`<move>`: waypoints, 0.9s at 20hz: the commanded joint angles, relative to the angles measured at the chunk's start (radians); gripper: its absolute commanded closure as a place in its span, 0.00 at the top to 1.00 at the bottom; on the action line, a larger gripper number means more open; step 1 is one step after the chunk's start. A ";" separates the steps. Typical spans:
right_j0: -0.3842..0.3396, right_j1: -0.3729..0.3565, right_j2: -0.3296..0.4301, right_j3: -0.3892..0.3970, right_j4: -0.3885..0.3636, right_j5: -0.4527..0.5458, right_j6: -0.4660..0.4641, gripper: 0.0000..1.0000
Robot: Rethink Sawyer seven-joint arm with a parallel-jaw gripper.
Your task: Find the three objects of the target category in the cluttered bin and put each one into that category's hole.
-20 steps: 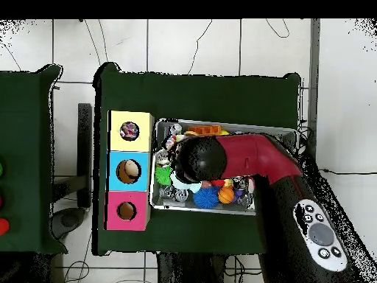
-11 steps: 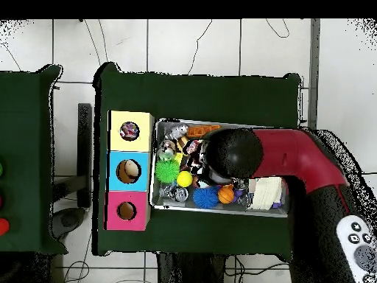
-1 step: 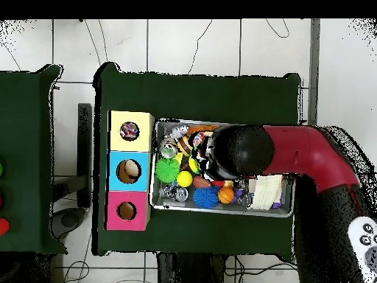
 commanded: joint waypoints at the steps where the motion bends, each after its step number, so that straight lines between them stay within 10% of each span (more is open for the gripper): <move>1: 0.069 0.126 0.004 0.124 -0.082 -0.243 0.017 0.00; 5: 0.088 0.132 -0.031 0.118 -0.083 -0.258 0.037 0.00; 6: 0.099 0.130 -0.048 0.119 -0.078 -0.272 0.037 1.00; 18: 0.095 0.128 -0.055 0.124 -0.047 -0.321 0.048 1.00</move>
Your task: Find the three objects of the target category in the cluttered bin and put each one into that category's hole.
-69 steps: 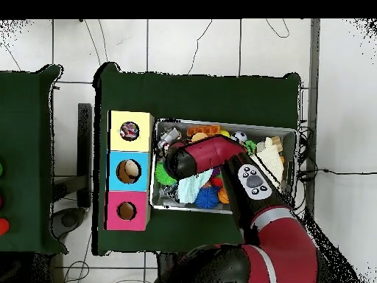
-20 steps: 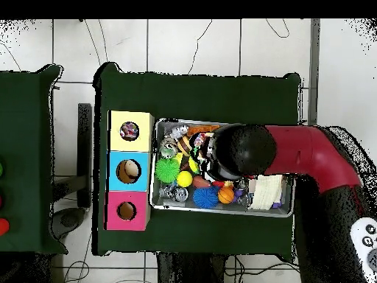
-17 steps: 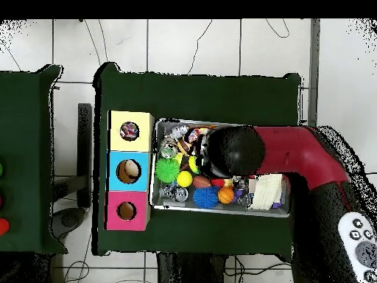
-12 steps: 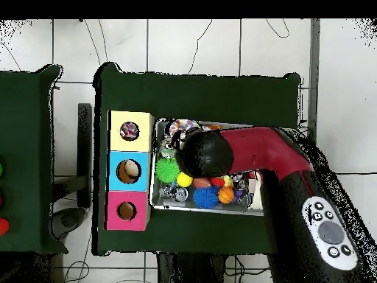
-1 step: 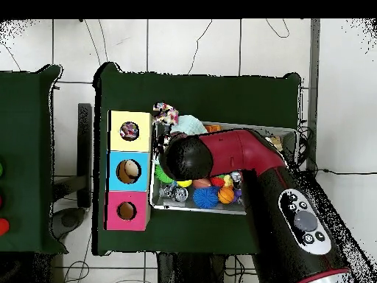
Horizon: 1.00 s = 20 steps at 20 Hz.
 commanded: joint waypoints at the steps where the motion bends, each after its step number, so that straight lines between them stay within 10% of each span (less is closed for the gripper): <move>1: -0.025 0.017 -0.047 0.063 0.002 -0.024 0.043 1.00; 10: -0.005 -0.004 -0.058 0.061 0.041 -0.086 0.136 1.00; 20: 0.167 0.061 -0.114 -0.226 0.077 0.084 0.156 1.00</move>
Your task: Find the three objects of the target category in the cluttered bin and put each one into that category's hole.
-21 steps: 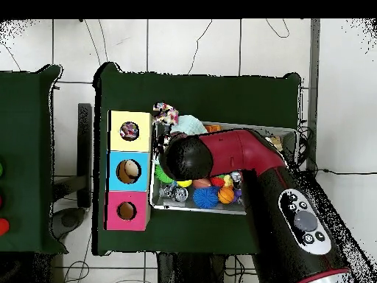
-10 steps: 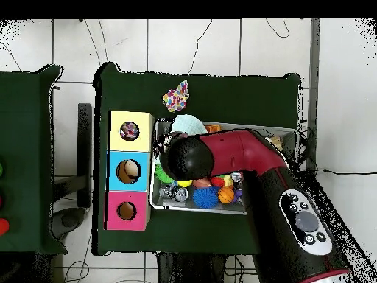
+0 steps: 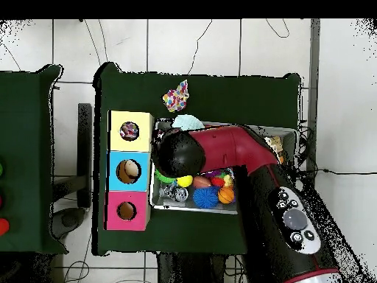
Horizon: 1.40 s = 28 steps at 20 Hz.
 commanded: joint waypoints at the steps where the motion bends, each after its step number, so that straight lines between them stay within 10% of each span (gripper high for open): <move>1: 0.099 0.071 -0.062 -0.213 0.054 0.125 0.154 1.00; 10: 0.167 0.251 -0.108 -0.510 0.078 0.176 0.111 1.00; 19: 0.178 0.321 -0.060 -0.693 0.070 0.438 -0.090 1.00; 28: 0.176 0.224 -0.072 -0.550 0.001 0.481 -0.157 1.00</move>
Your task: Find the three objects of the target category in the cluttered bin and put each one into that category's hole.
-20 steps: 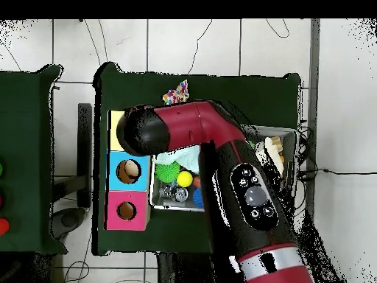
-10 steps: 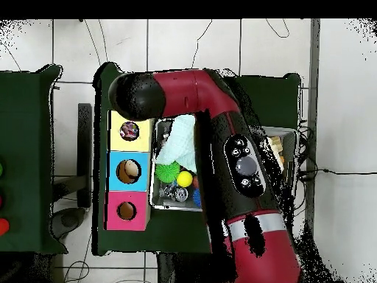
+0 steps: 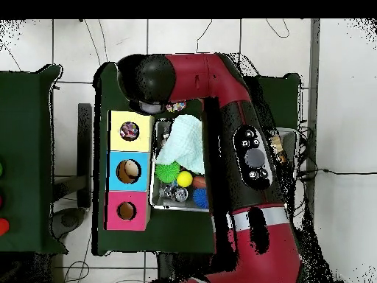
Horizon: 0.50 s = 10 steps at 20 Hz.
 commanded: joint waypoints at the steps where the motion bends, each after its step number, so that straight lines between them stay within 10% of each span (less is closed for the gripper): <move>1: -0.004 -0.004 -0.025 0.038 -0.074 0.030 -0.126 1.00; 10: 0.028 0.077 -0.040 -0.107 -0.118 0.038 -0.067 1.00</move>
